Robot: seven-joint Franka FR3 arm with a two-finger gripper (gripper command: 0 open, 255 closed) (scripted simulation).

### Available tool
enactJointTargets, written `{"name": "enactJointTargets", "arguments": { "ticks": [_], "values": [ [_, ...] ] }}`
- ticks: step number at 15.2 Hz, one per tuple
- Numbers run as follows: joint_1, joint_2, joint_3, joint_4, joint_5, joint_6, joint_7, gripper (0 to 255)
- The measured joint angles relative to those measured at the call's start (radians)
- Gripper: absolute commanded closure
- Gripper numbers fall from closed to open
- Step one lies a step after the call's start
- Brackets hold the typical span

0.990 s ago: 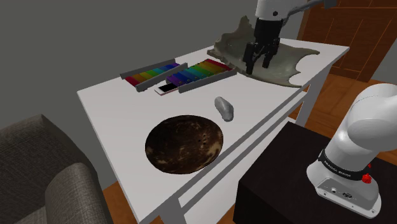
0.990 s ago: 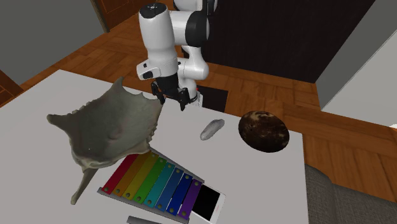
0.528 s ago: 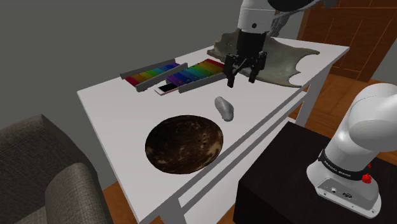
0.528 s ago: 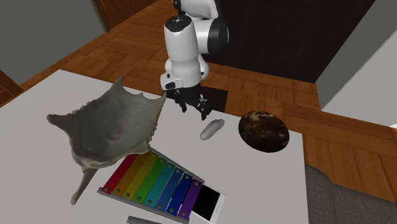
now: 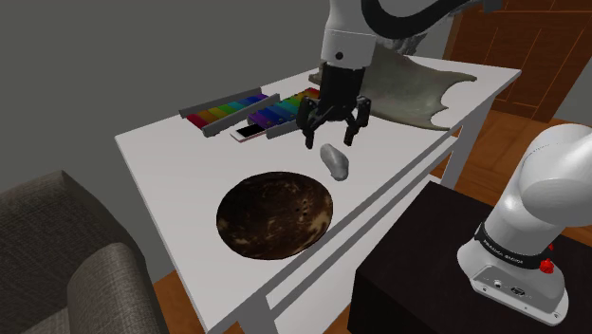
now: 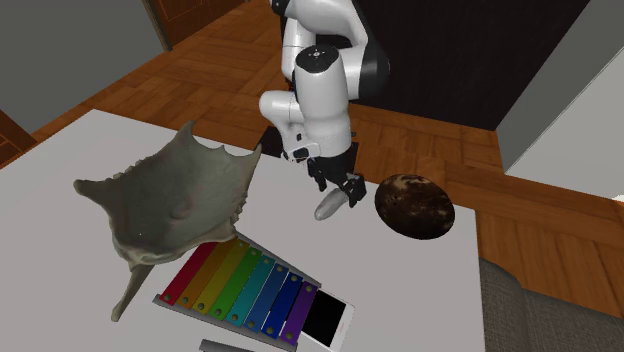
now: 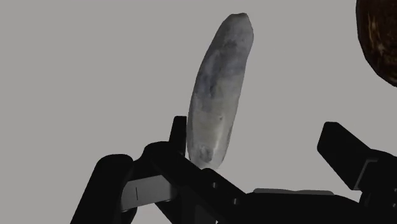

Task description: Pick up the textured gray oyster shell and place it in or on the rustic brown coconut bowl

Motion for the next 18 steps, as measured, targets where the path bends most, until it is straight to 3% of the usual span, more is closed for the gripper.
{"name": "enactJointTargets", "arguments": {
  "ticks": [6, 13, 14, 18],
  "values": [
    [0.004, 0.03, 0.029, -0.05, 0.017, 0.09, 0.009, 0],
    [0.007, 0.044, 0.038, -0.062, 0.023, 0.111, 0.009, 0],
    [0.007, 0.044, 0.038, -0.062, 0.023, 0.112, 0.009, 255],
    [0.007, 0.044, 0.038, -0.062, 0.023, 0.112, 0.009, 255]
  ]
}}
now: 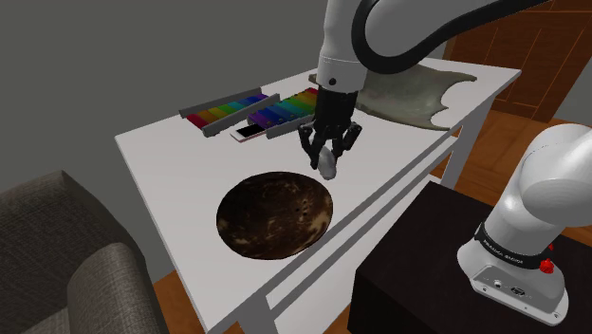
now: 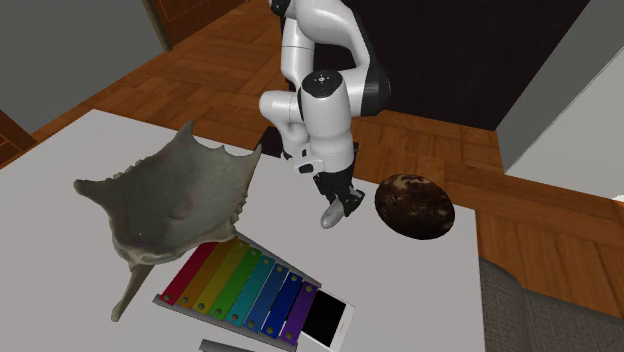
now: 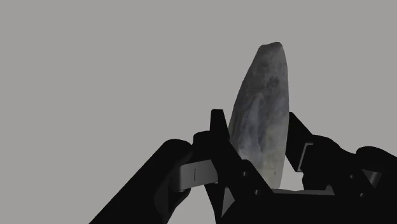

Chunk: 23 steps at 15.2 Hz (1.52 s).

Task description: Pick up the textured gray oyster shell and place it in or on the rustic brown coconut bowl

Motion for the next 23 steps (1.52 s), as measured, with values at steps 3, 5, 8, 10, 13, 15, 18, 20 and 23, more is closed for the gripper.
{"name": "enactJointTargets", "arguments": {
  "ticks": [3, 5, 8, 10, 13, 15, 18, 20, 23],
  "values": [
    [0.0, 0.0, 0.0, 0.0, 0.0, 0.0, 0.0, 255],
    [0.0, 0.0, 0.0, 0.0, 0.0, 0.0, 0.0, 255],
    [0.0, -0.006, -0.004, 0.01, -0.002, -0.016, 0.002, 255],
    [-0.002, -0.014, -0.01, 0.032, -0.008, -0.045, 0.006, 255],
    [-0.006, -0.016, -0.017, 0.067, -0.016, -0.082, 0.013, 255],
    [-0.007, -0.023, -0.022, 0.092, -0.021, -0.113, 0.019, 255],
    [-0.01, -0.023, -0.029, 0.131, -0.029, -0.152, 0.027, 255],
    [-0.012, -0.024, -0.033, 0.153, -0.033, -0.175, 0.03, 255],
    [-0.014, -0.025, -0.039, 0.193, -0.04, -0.215, 0.039, 255]
  ]
}}
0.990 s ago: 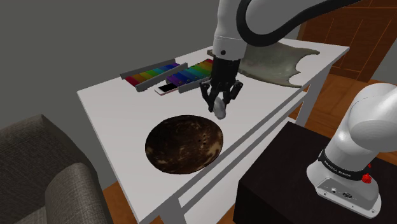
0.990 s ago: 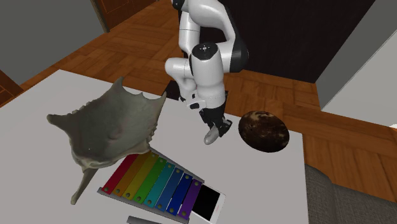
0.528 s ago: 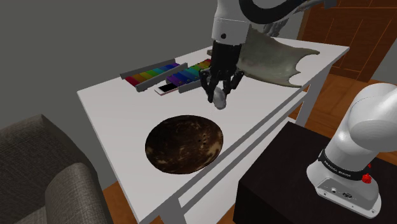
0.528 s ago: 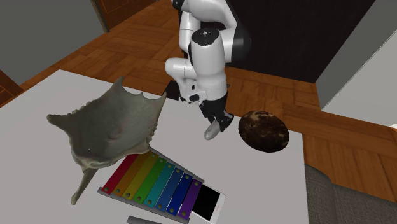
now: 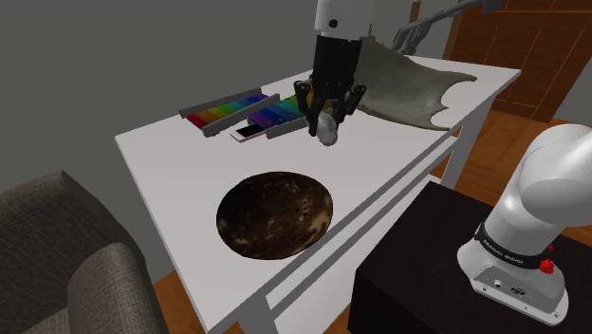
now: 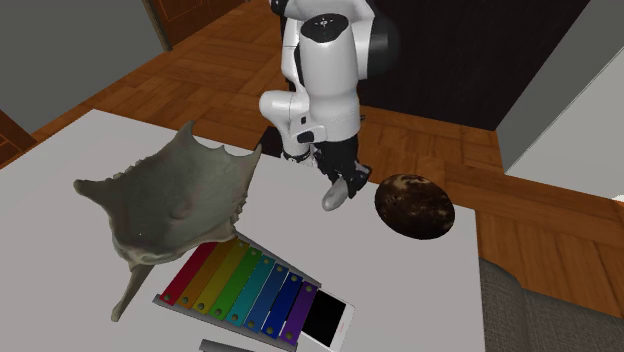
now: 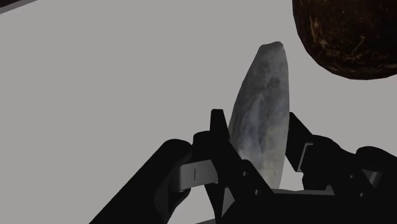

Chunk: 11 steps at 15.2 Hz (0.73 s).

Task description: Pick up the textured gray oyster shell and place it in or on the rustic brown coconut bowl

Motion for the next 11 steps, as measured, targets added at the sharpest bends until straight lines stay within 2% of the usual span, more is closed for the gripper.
{"name": "enactJointTargets", "arguments": {
  "ticks": [6, 11],
  "values": [
    [-0.006, 0.009, -0.01, 0.083, -0.013, -0.074, 0.016, 255],
    [0.013, 0.046, 0.072, 0.14, -0.002, -0.066, 0.116, 255]
  ]
}}
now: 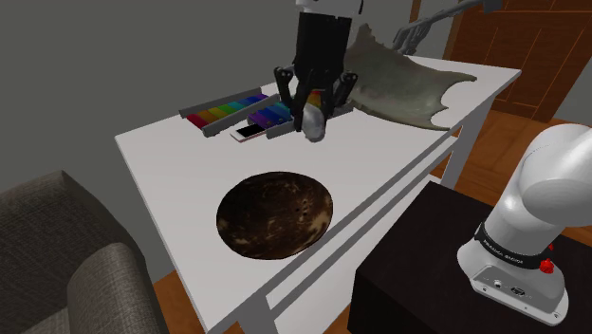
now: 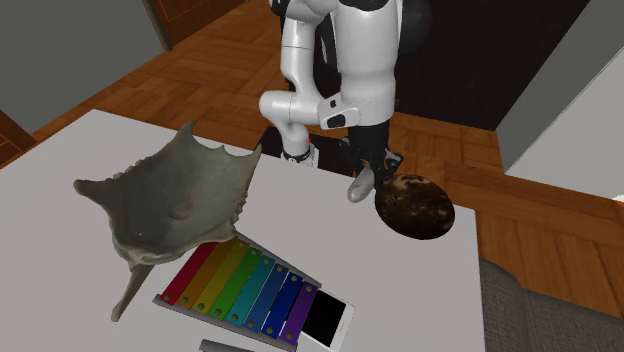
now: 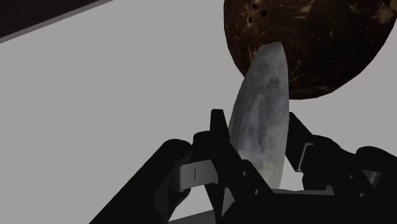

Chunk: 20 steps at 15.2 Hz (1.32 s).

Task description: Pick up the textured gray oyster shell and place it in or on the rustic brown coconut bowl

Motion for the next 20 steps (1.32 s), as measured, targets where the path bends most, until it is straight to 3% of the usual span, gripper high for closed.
{"name": "enactJointTargets", "arguments": {
  "ticks": [9, 20],
  "values": [
    [0.014, 0.159, 0.221, 0.149, -0.039, 0.068, 0.247, 255],
    [0.022, 0.179, 0.262, 0.035, -0.032, 0.205, 0.255, 255]
  ]
}}
